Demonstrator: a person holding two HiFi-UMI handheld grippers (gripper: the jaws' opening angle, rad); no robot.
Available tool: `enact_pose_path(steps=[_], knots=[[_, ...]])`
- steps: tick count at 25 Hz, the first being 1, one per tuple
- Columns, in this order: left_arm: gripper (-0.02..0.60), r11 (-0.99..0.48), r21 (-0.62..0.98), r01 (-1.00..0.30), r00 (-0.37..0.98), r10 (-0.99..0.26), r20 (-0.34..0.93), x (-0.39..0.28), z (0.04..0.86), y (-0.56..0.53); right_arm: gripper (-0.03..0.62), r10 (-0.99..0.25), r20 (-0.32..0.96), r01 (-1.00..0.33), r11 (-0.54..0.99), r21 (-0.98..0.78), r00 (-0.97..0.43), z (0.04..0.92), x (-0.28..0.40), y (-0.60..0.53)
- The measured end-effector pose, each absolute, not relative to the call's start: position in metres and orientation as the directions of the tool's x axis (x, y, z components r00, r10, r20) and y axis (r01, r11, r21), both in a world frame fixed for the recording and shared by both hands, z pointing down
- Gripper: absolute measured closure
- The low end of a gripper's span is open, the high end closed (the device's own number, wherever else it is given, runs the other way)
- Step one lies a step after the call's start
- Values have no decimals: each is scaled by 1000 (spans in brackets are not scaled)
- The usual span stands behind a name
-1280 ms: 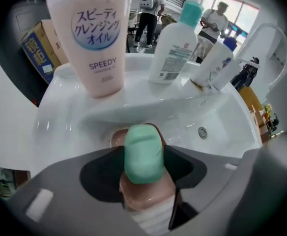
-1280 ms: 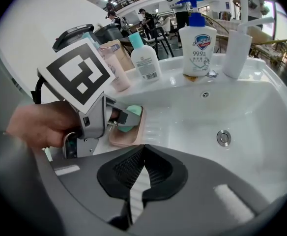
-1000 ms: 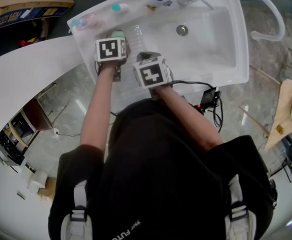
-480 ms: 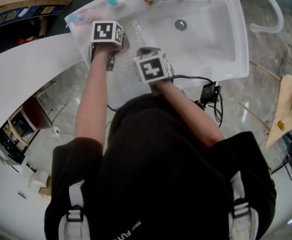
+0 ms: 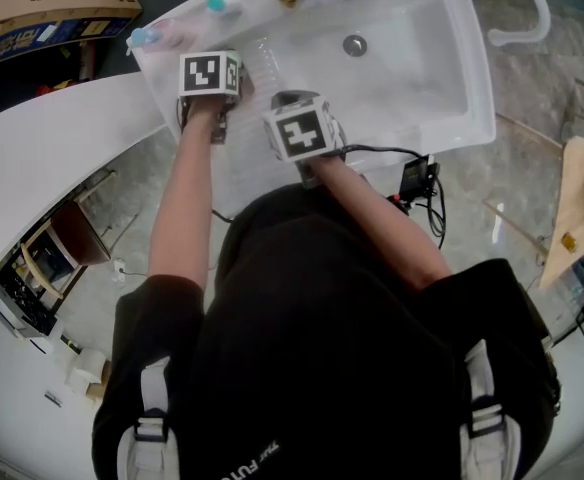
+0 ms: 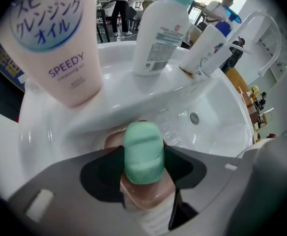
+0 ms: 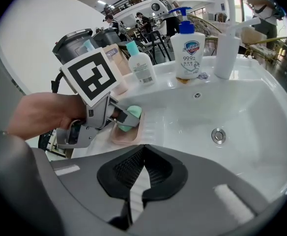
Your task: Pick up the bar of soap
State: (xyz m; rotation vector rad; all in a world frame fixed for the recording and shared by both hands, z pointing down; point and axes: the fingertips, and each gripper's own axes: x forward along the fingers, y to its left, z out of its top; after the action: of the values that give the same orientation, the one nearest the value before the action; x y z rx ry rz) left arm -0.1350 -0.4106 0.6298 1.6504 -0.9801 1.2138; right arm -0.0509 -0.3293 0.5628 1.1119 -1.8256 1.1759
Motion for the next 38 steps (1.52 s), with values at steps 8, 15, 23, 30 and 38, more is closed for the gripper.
enact_pose_path(steps=[8,15,23,30,38], knots=[[336,-298,186,-936,239,-152,959,-129,619,-392,580,-299,864,-910,227,-347,-404,559,-48,-322],[336,-268,205,-941,275,-254,927,-129,589,-381,580,-316,861,-910,253,-328,-398,553,-46,-316],[336,-212,196,-957,262,-356,897,-125,561,-346,580,-344,835,-895,285,-343,-429,545,-45,-308],[336,-147,211,-966,253,-399,881,-112,554,-309,580,-364,813,-880,324,-347,-454,540,-39,-298],[336,-82,232,-969,244,-440,864,-99,551,-287,580,-364,809,-872,353,-339,-462,539,-27,-287]])
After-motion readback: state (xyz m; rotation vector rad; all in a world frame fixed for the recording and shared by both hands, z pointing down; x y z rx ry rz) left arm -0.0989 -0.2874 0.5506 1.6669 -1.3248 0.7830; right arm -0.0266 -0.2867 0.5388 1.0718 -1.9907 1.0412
